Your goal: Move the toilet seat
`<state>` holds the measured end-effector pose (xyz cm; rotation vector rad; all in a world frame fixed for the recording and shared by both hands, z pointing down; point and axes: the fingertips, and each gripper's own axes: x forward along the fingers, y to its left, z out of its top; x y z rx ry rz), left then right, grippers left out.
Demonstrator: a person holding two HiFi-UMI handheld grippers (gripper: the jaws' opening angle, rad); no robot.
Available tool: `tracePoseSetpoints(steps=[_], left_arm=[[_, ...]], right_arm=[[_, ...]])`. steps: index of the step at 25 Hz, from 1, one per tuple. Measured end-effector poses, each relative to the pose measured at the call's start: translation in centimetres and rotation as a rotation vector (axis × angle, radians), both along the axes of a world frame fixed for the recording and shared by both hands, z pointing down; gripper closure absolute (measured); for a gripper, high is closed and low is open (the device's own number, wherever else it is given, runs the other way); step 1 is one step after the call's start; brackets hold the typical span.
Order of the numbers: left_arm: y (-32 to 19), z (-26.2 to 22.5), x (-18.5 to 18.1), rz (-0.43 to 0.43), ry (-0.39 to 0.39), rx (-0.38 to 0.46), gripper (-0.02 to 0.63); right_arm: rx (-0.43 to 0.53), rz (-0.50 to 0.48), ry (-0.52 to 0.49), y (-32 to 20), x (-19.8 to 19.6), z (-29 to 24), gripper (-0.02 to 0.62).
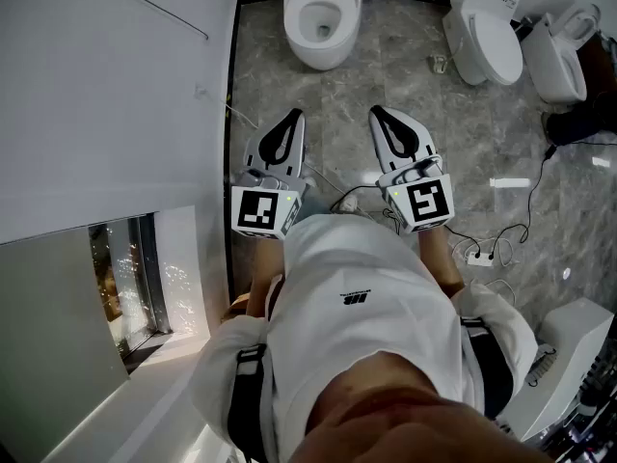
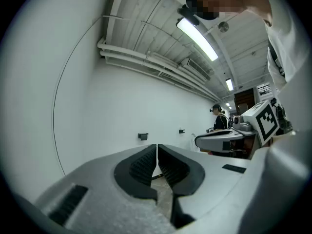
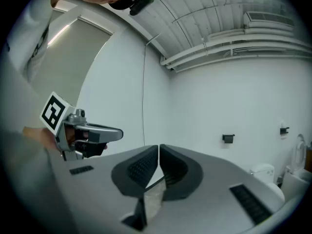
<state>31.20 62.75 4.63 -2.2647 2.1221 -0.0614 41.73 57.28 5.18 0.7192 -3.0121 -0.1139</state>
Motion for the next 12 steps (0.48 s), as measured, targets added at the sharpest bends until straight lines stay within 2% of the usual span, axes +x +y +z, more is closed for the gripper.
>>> tracePoseSetpoints(steps=[8,12], left_arm=[[-2.3,0.2,-1.1,-0.011,-0.007,0.004,0.571],[-3.8,0.4,-2.7,-0.016,-0.006,0.005,0.572]], right_arm=[[0.002,-0.014,-0.06,-1.7,-1.2,-0.3,0.558],[0.004,-0.007,-0.038,-3.2,-2.8,-0.1,0.558]])
